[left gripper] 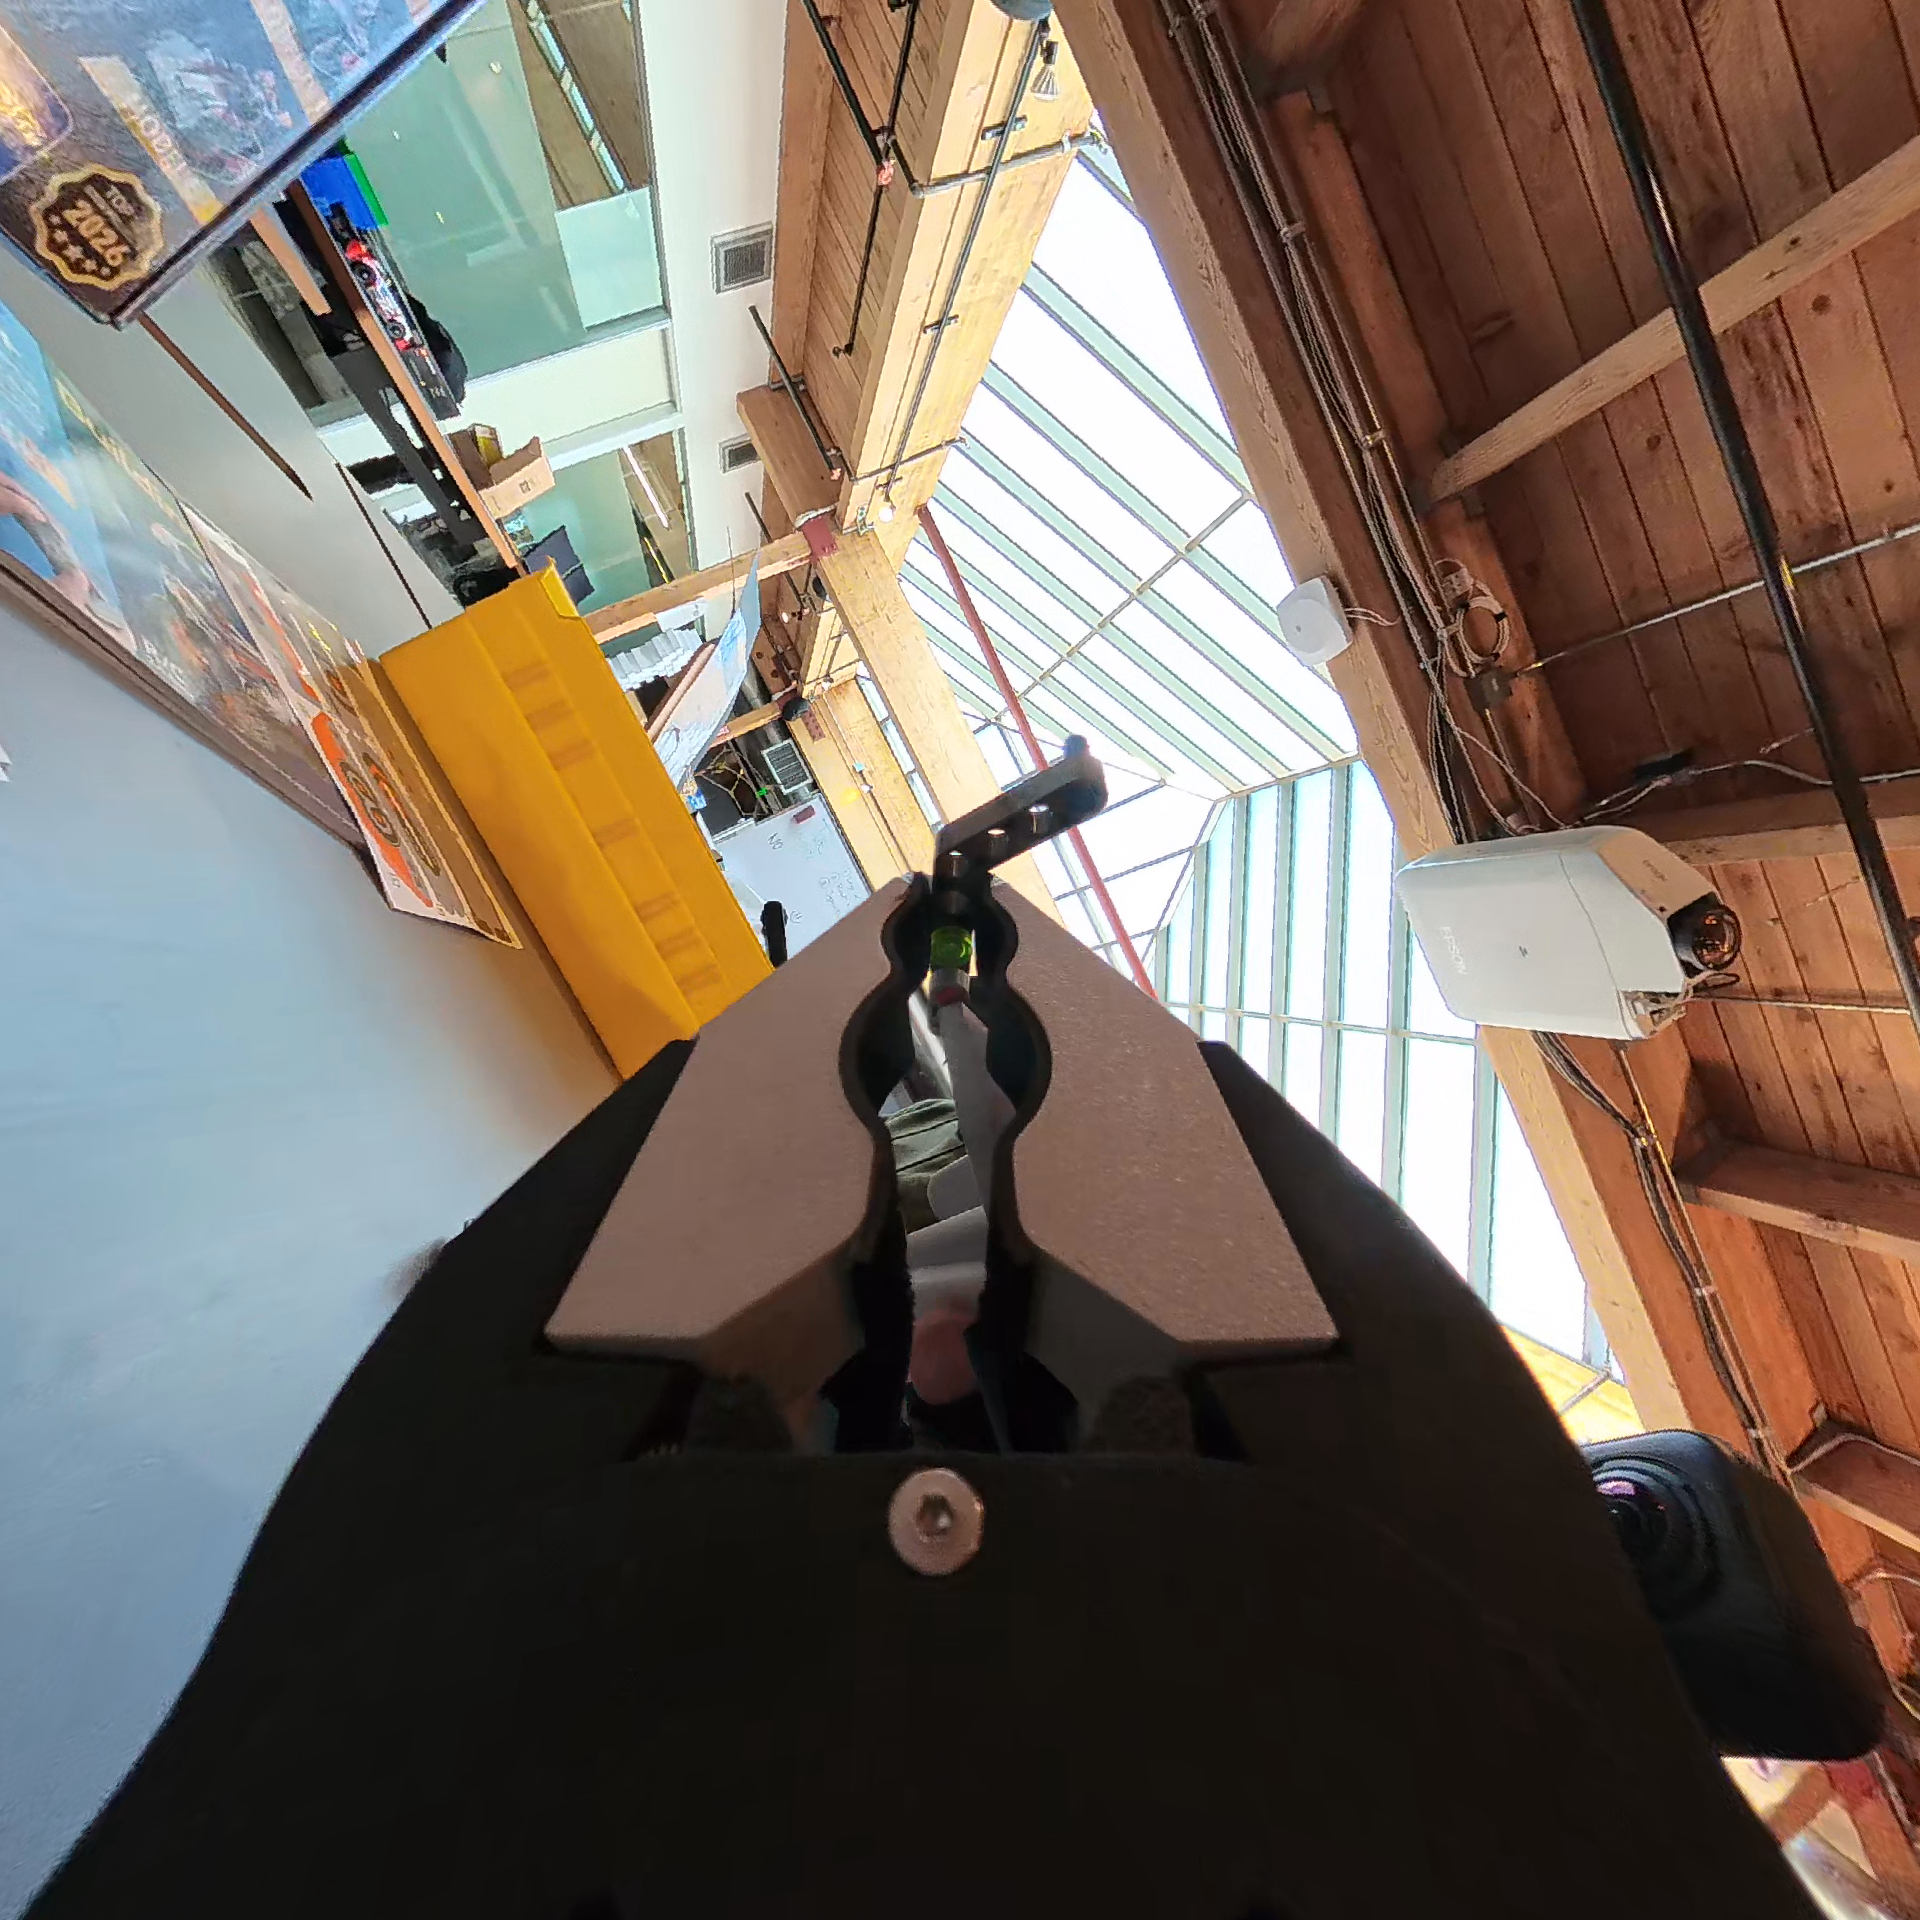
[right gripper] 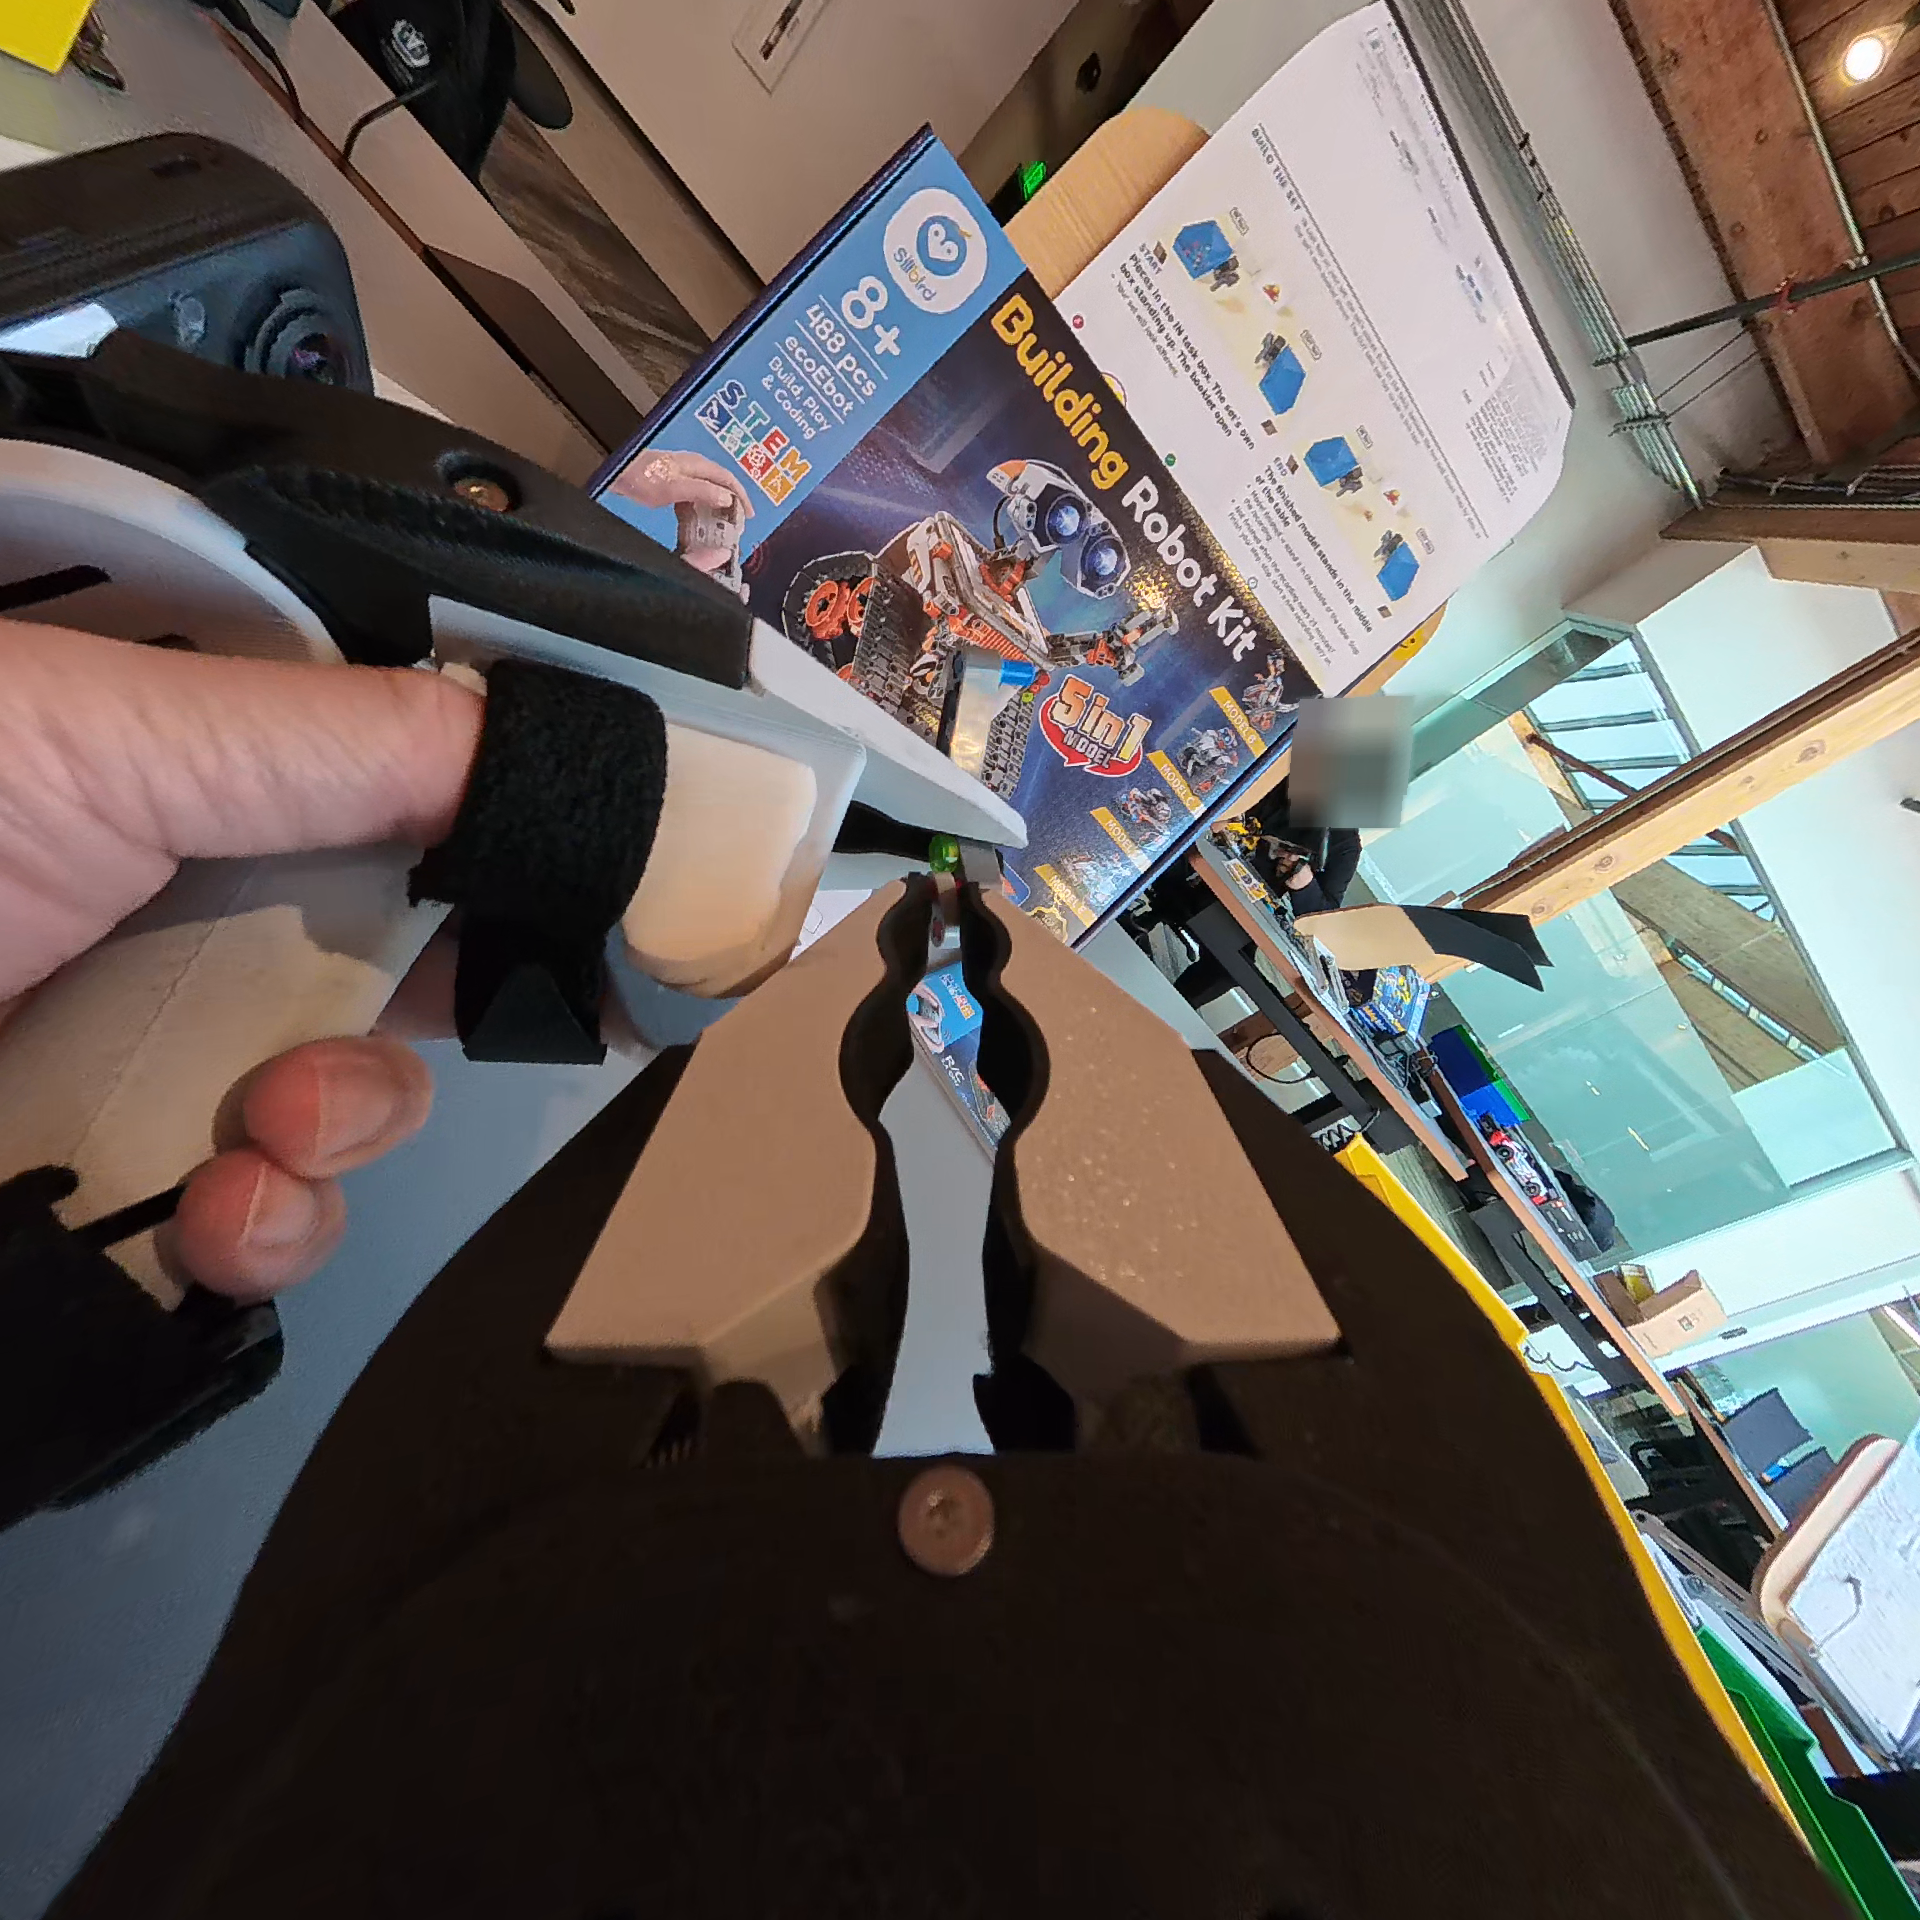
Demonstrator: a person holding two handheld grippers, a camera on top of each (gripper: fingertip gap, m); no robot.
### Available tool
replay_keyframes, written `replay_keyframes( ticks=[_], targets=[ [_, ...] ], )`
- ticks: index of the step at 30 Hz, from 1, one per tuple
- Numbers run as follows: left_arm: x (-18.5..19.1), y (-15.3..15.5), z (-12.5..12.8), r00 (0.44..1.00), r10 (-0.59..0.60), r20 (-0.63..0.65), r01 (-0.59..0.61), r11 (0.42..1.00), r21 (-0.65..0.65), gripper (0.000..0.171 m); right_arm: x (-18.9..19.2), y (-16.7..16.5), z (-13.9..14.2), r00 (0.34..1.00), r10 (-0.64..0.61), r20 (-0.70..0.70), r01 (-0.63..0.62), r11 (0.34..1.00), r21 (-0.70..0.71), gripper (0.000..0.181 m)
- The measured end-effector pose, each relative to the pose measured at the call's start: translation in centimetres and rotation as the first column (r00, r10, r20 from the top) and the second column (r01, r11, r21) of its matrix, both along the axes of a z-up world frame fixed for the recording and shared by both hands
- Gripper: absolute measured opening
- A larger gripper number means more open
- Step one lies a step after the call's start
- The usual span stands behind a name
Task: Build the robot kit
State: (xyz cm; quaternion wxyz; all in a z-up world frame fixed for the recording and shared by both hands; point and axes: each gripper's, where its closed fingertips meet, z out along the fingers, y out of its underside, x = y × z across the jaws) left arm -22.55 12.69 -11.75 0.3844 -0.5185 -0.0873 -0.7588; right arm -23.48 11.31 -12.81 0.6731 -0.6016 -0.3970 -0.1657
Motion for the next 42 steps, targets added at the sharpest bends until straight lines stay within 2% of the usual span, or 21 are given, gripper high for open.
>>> replay_keyframes(
  ticks=[28,33,36,39,42],
  targets=[
    [0.5,-0.5,0.3,0.999,-0.027,-0.023,0.028,0.999,0.032,0.005,0.4,-0.5,0.2,0.999,0.02,-0.031,-0.019,1.0,0.019,0.003],
    [0.4,-0.5,0.6,0.999,-0.052,-0.001,0.052,0.998,0.039,0.005,0.1,-0.6,0.7,0.997,0.065,-0.051,-0.062,0.997,0.051,0.003],
    [0.6,-0.2,0.5,0.991,-0.13,0.022,0.13,0.991,0.026,0.005,0.3,-1.1,1.1,0.978,0.14,-0.156,-0.135,0.99,0.046,0.012],
    [-0.2,0.7,0.8,0.983,-0.181,0.036,0.18,0.983,0.019,0.005,1.7,-2.5,3.1,0.907,0.252,-0.338,-0.229,0.967,0.109,0.026],
    [-0.5,1.1,0.9,0.969,-0.243,-0.052,0.245,0.969,0.042,0.004,3.1,-2.2,2.0,0.857,0.308,-0.414,-0.328,0.945,0.025,0.026]
  ],
)
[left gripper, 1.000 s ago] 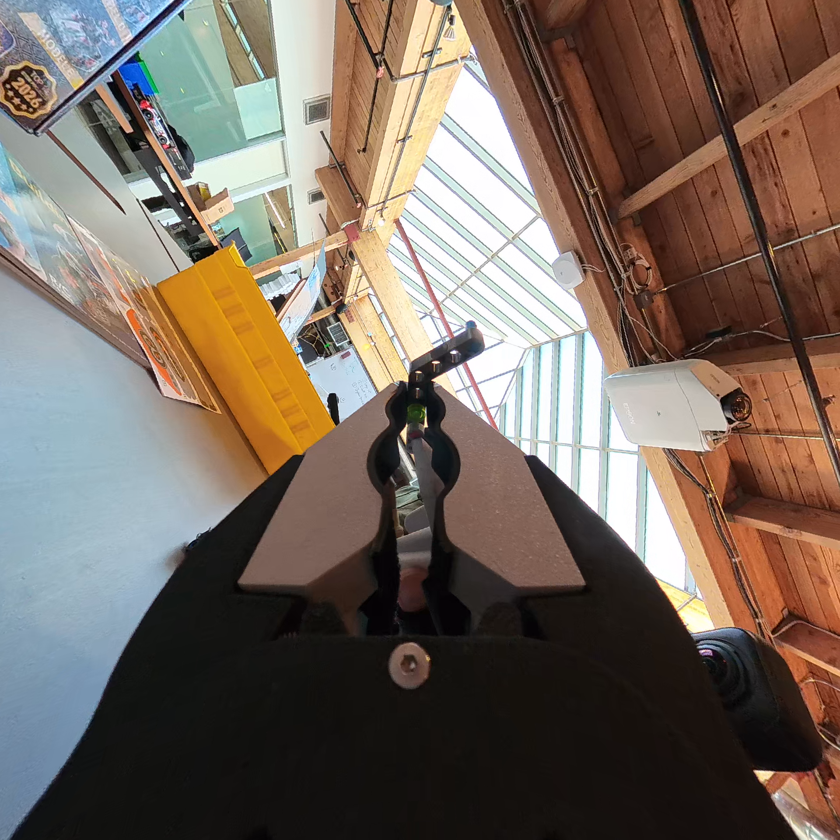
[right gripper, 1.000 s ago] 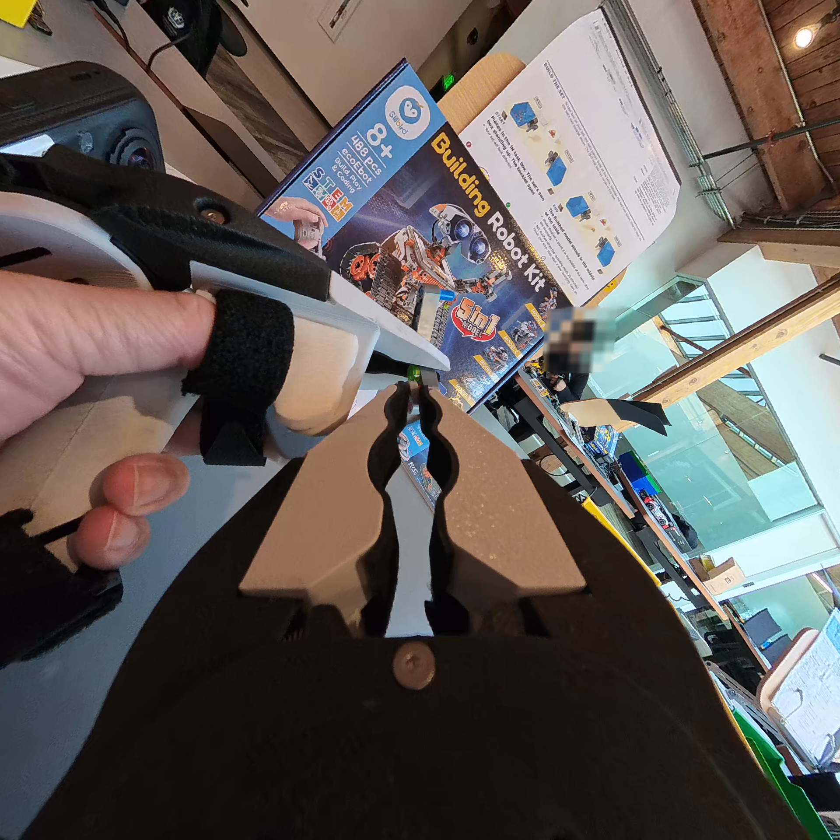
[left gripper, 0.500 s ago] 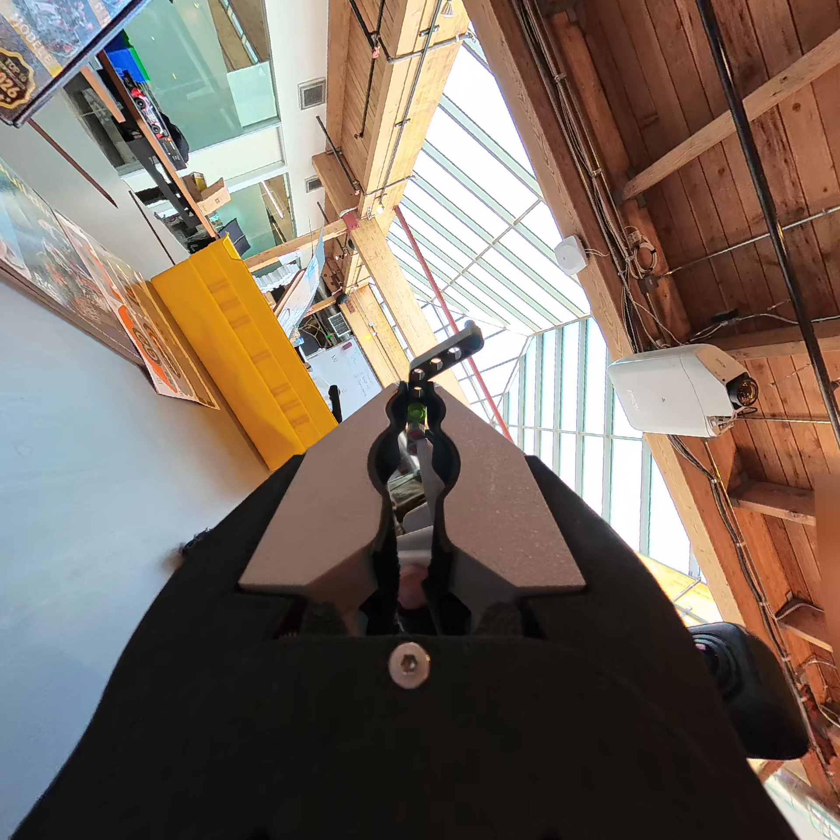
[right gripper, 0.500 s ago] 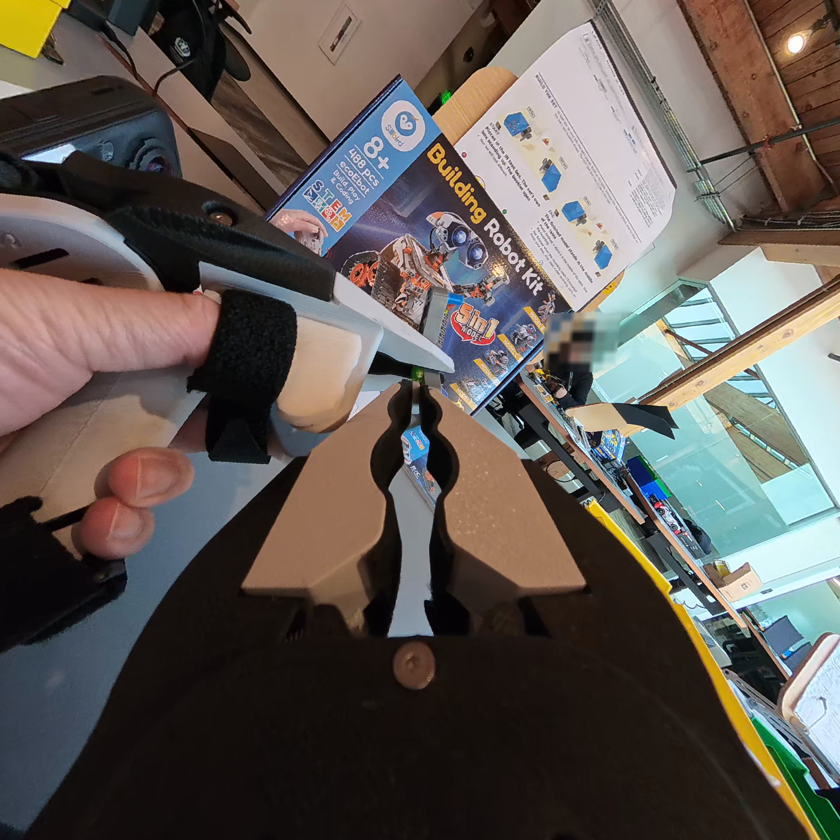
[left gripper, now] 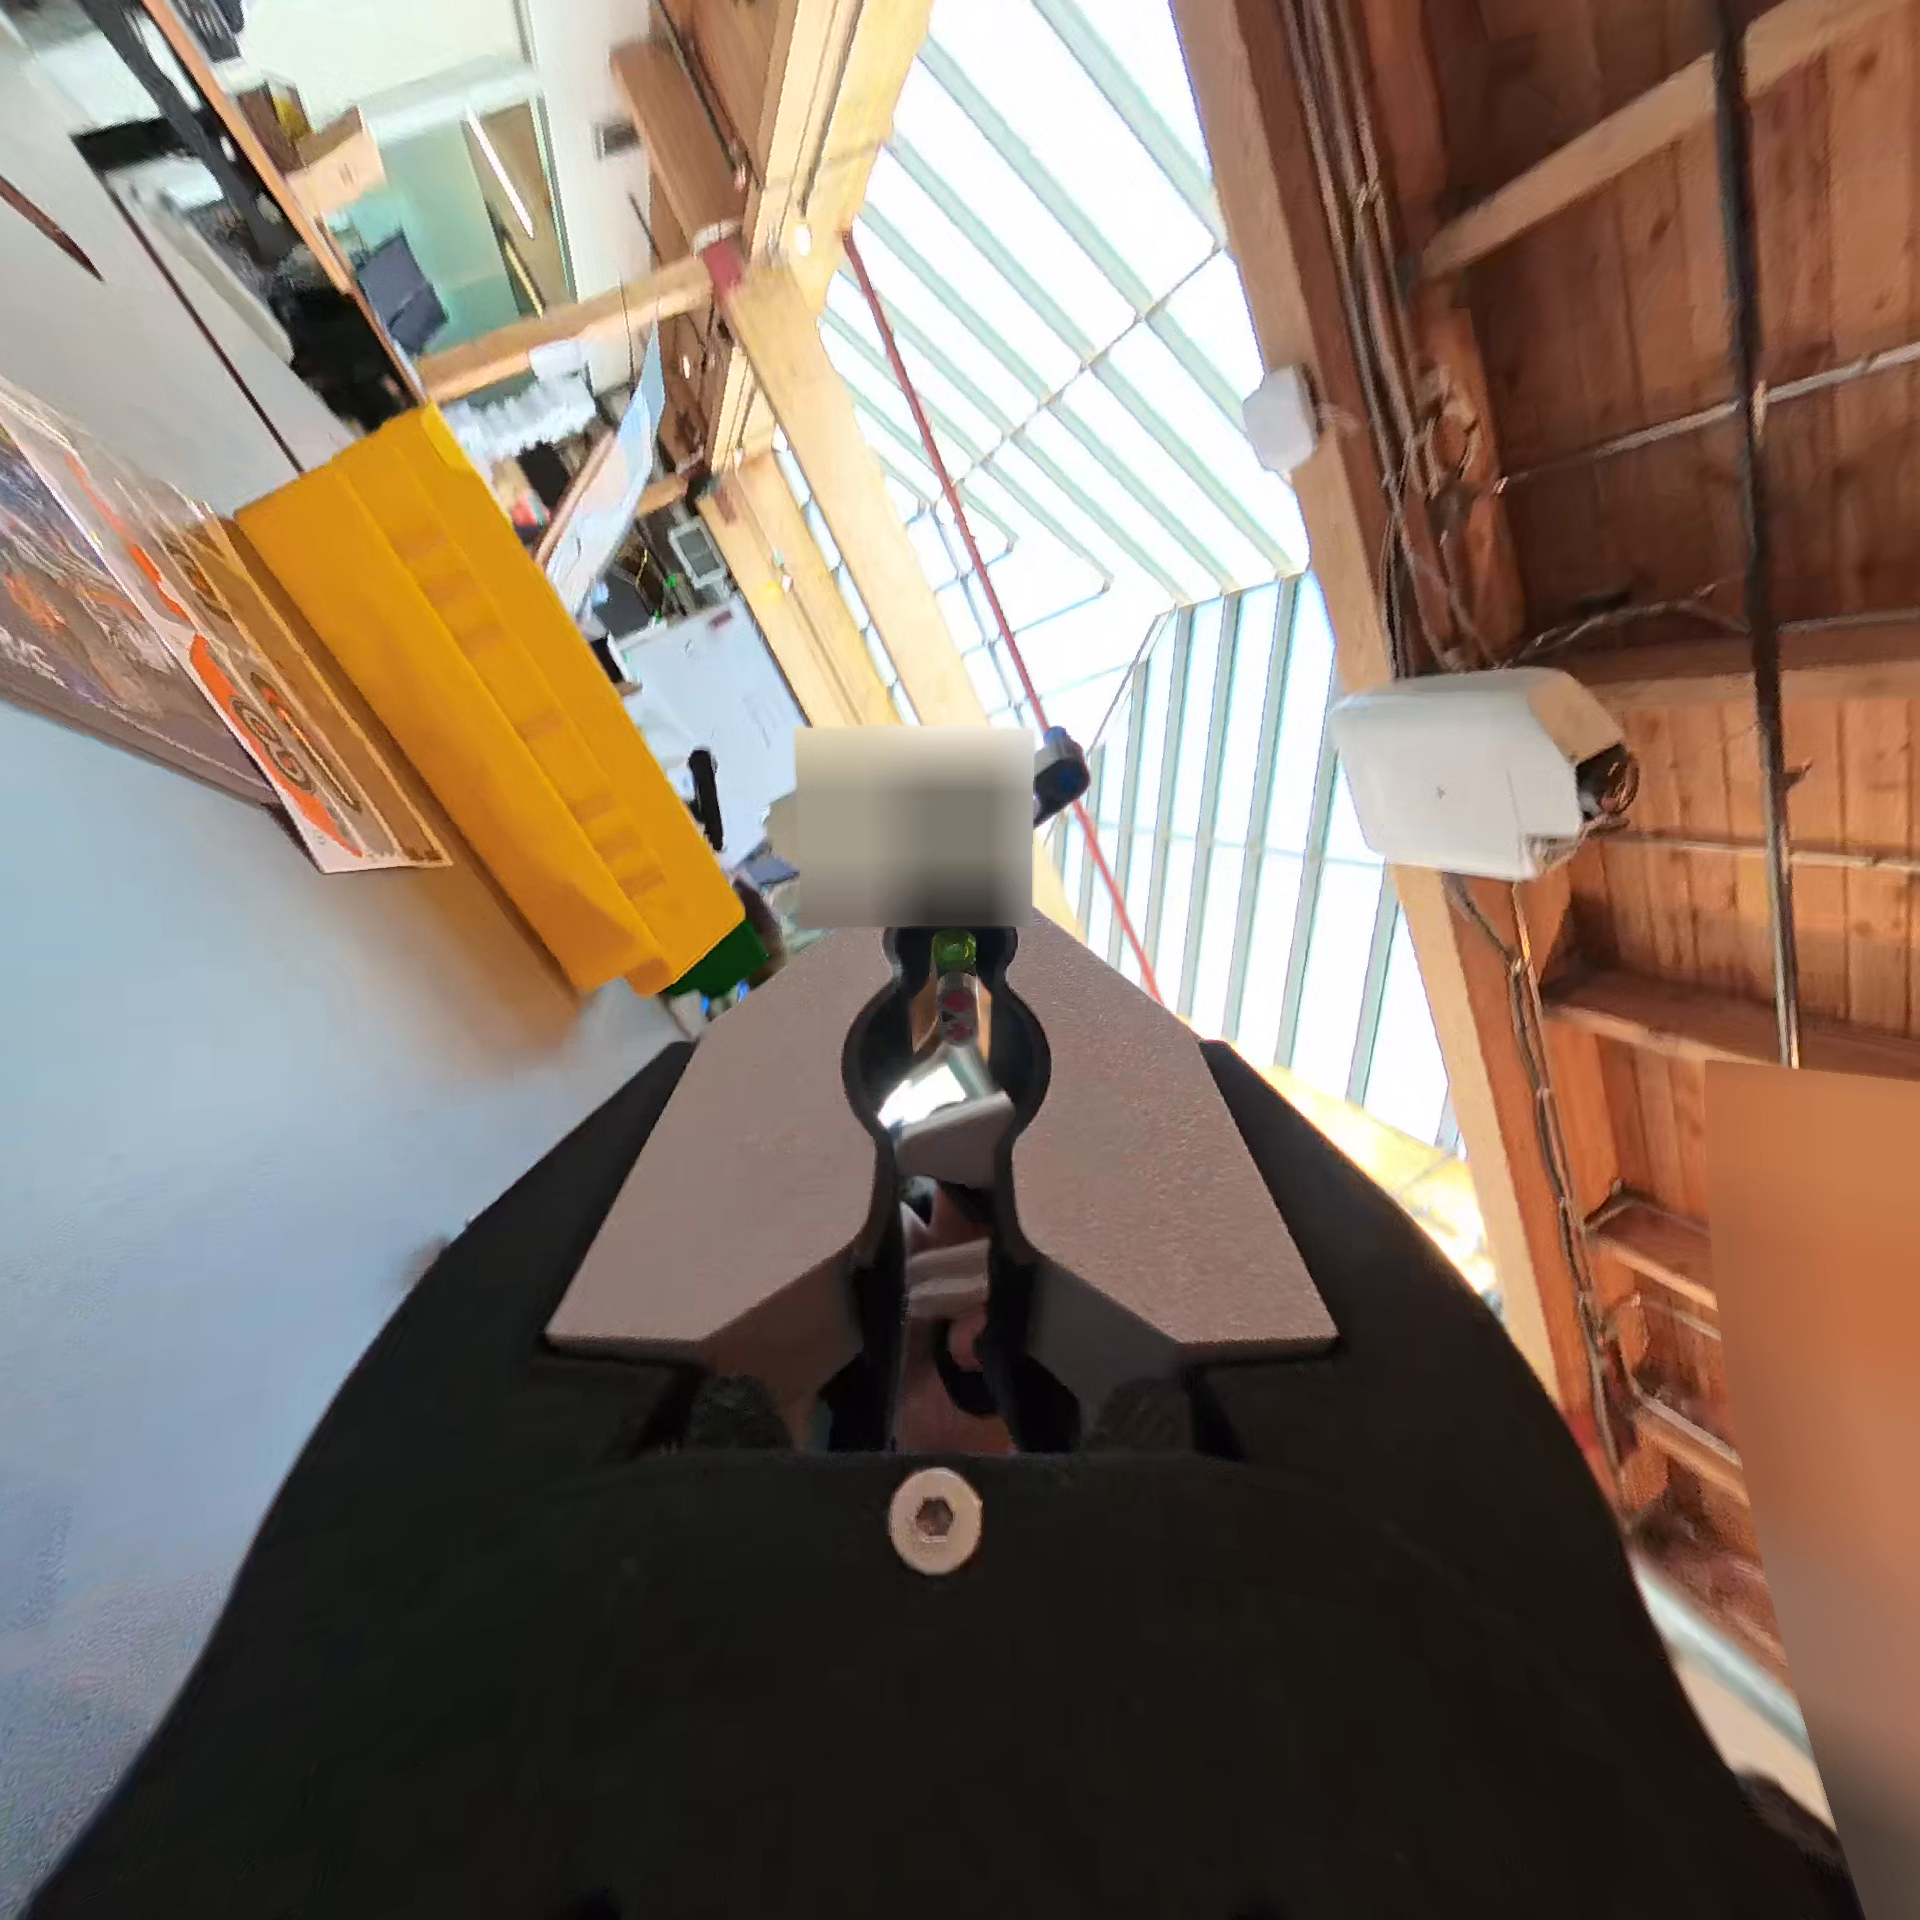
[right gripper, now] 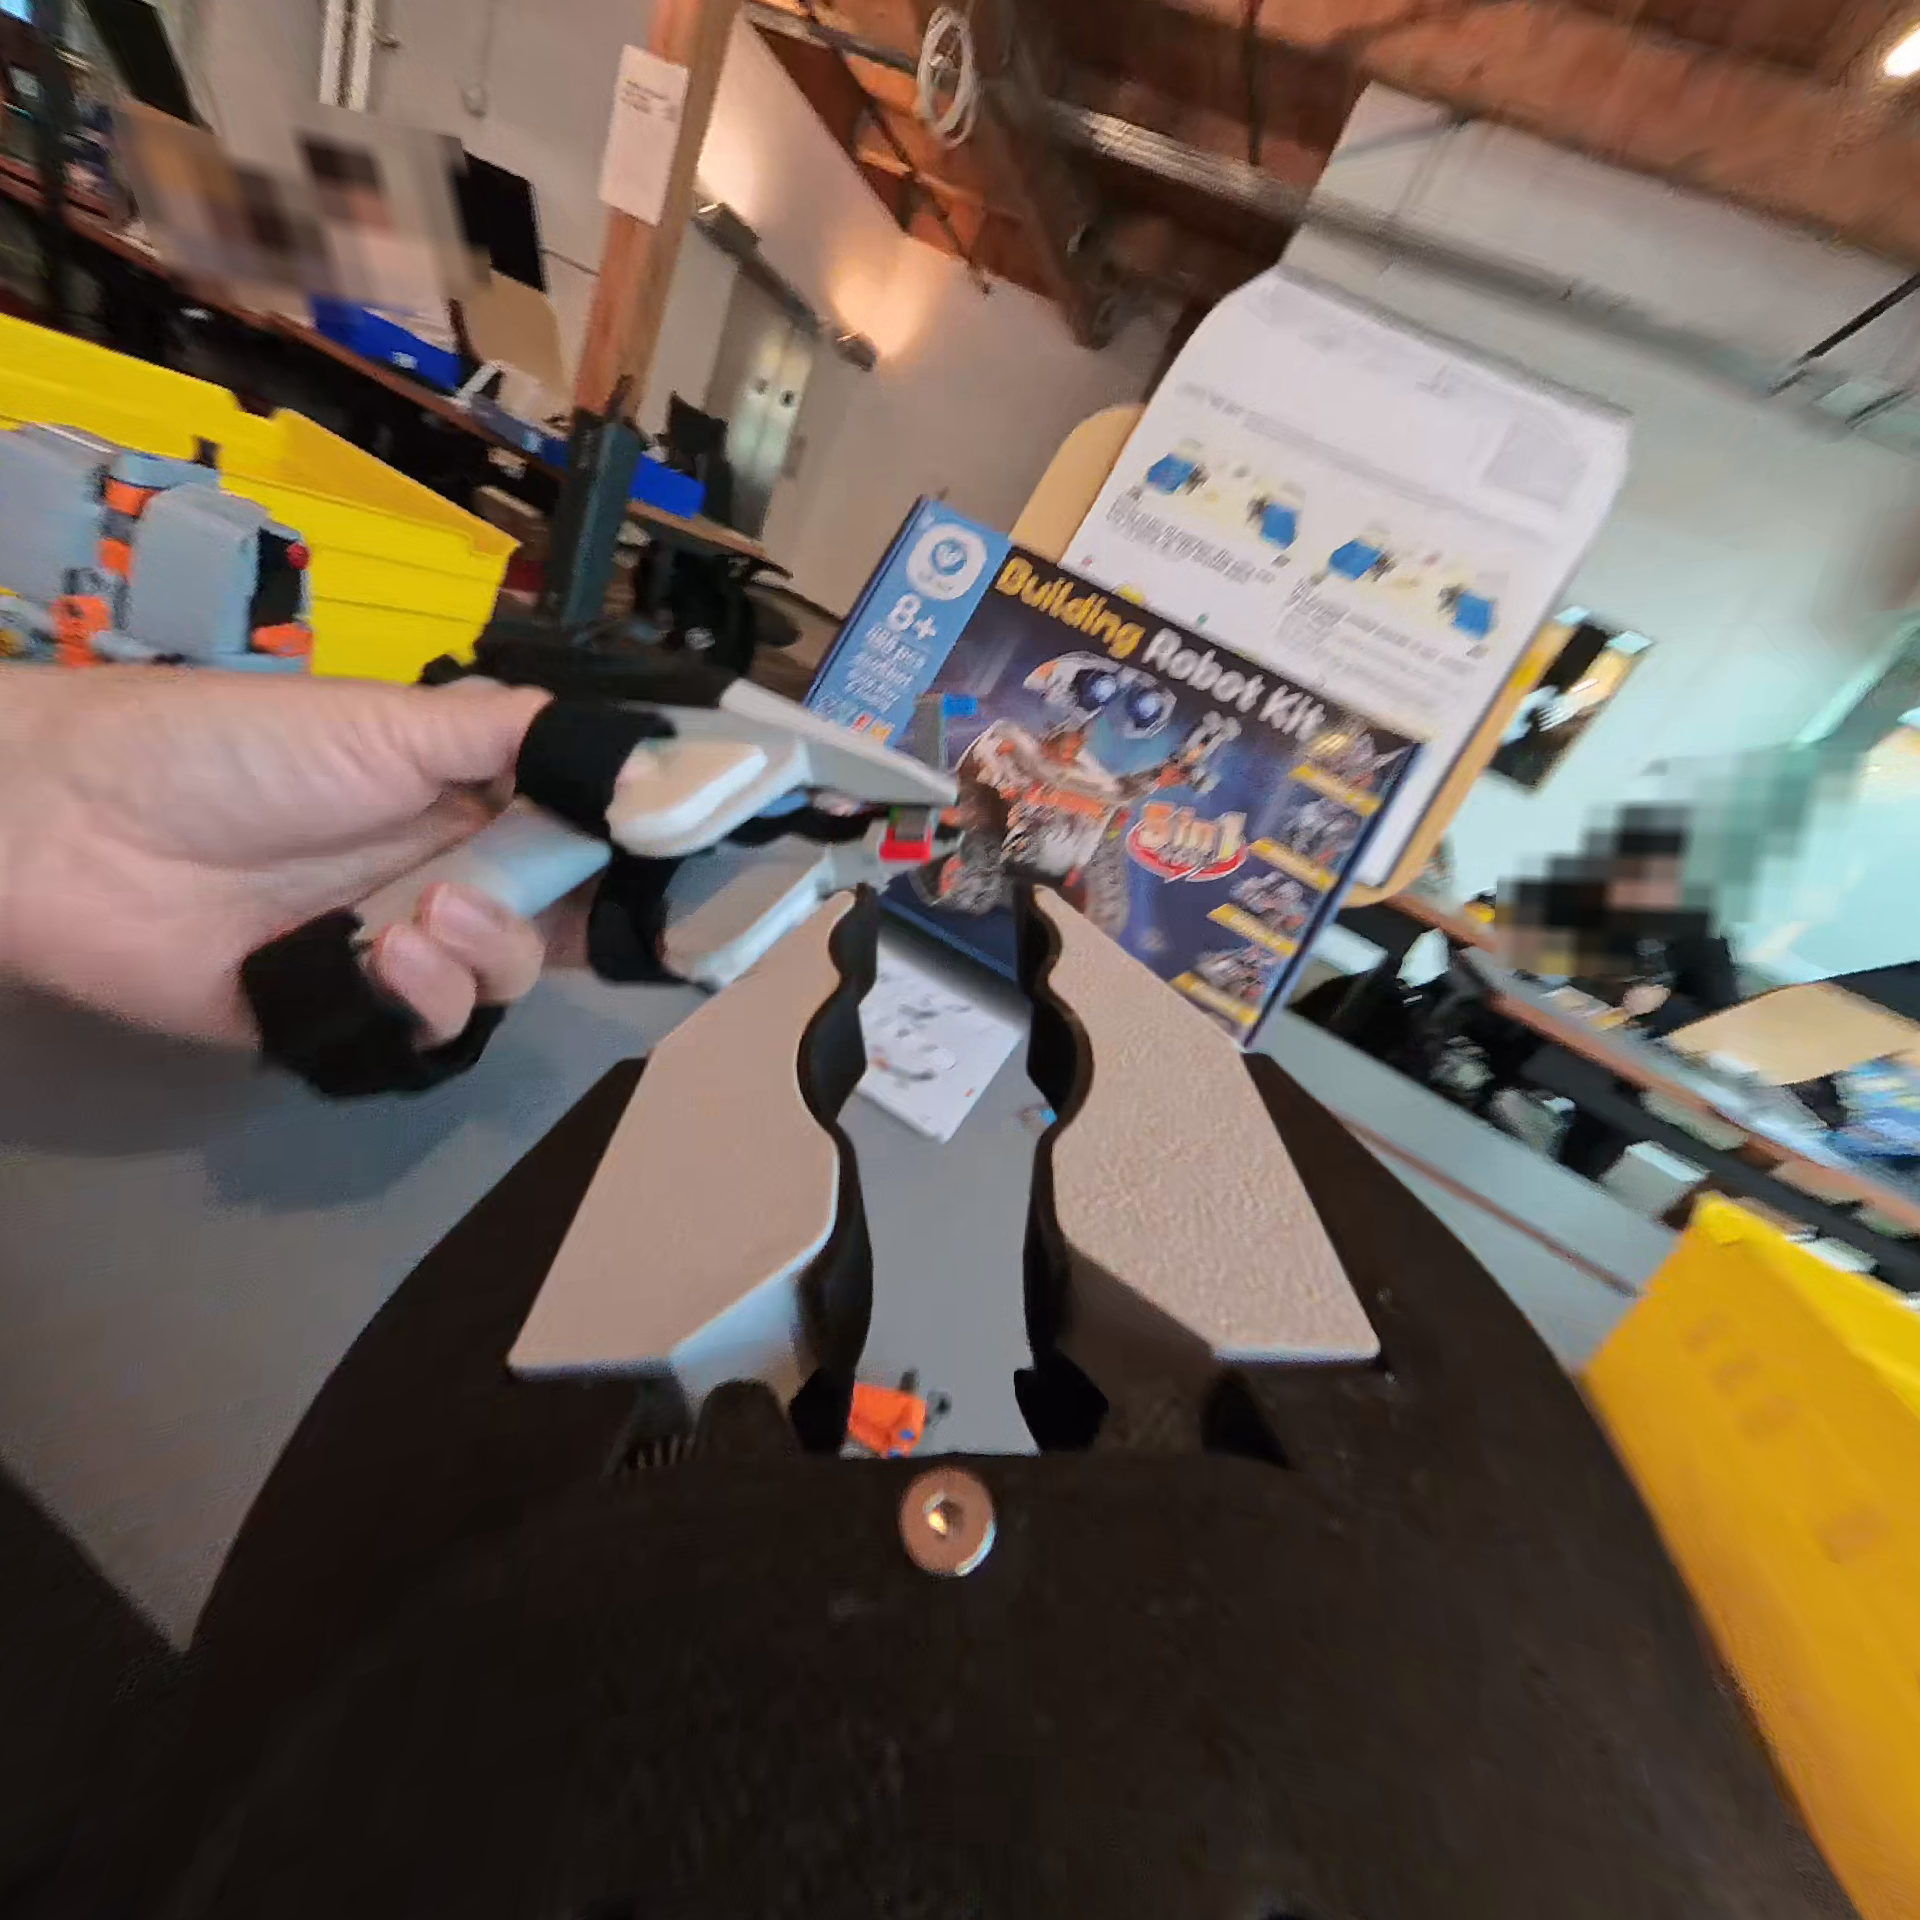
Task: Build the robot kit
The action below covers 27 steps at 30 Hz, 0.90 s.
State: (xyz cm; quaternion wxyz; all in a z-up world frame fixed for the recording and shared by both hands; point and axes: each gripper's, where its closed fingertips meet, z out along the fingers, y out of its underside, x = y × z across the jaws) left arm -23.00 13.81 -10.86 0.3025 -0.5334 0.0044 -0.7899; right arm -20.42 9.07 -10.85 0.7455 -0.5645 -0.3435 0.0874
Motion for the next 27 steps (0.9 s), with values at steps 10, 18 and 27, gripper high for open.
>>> replay_keyframes(
  ticks=[10,18,27],
  targets=[
    [1.6,-4.2,-1.0,0.87,-0.24,-0.43,0.374,0.89,0.261,0.005,0.8,0.2,-0.1,0.618,0.301,-0.726,-0.701,0.63,-0.335,0.029],
    [2.6,-6.2,-2.3,0.811,-0.284,-0.512,0.461,0.849,0.259,0.005,-2.4,-0.8,-3.2,0.63,0.311,-0.712,-0.762,0.424,-0.49,0.02],
    [2.4,-5.8,-0.9,0.85,-0.288,-0.441,0.429,0.865,0.26,0.034,-1.7,-1.8,-1.4,0.477,0.331,-0.814,-0.867,0.332,-0.372,0.007]
  ],
)
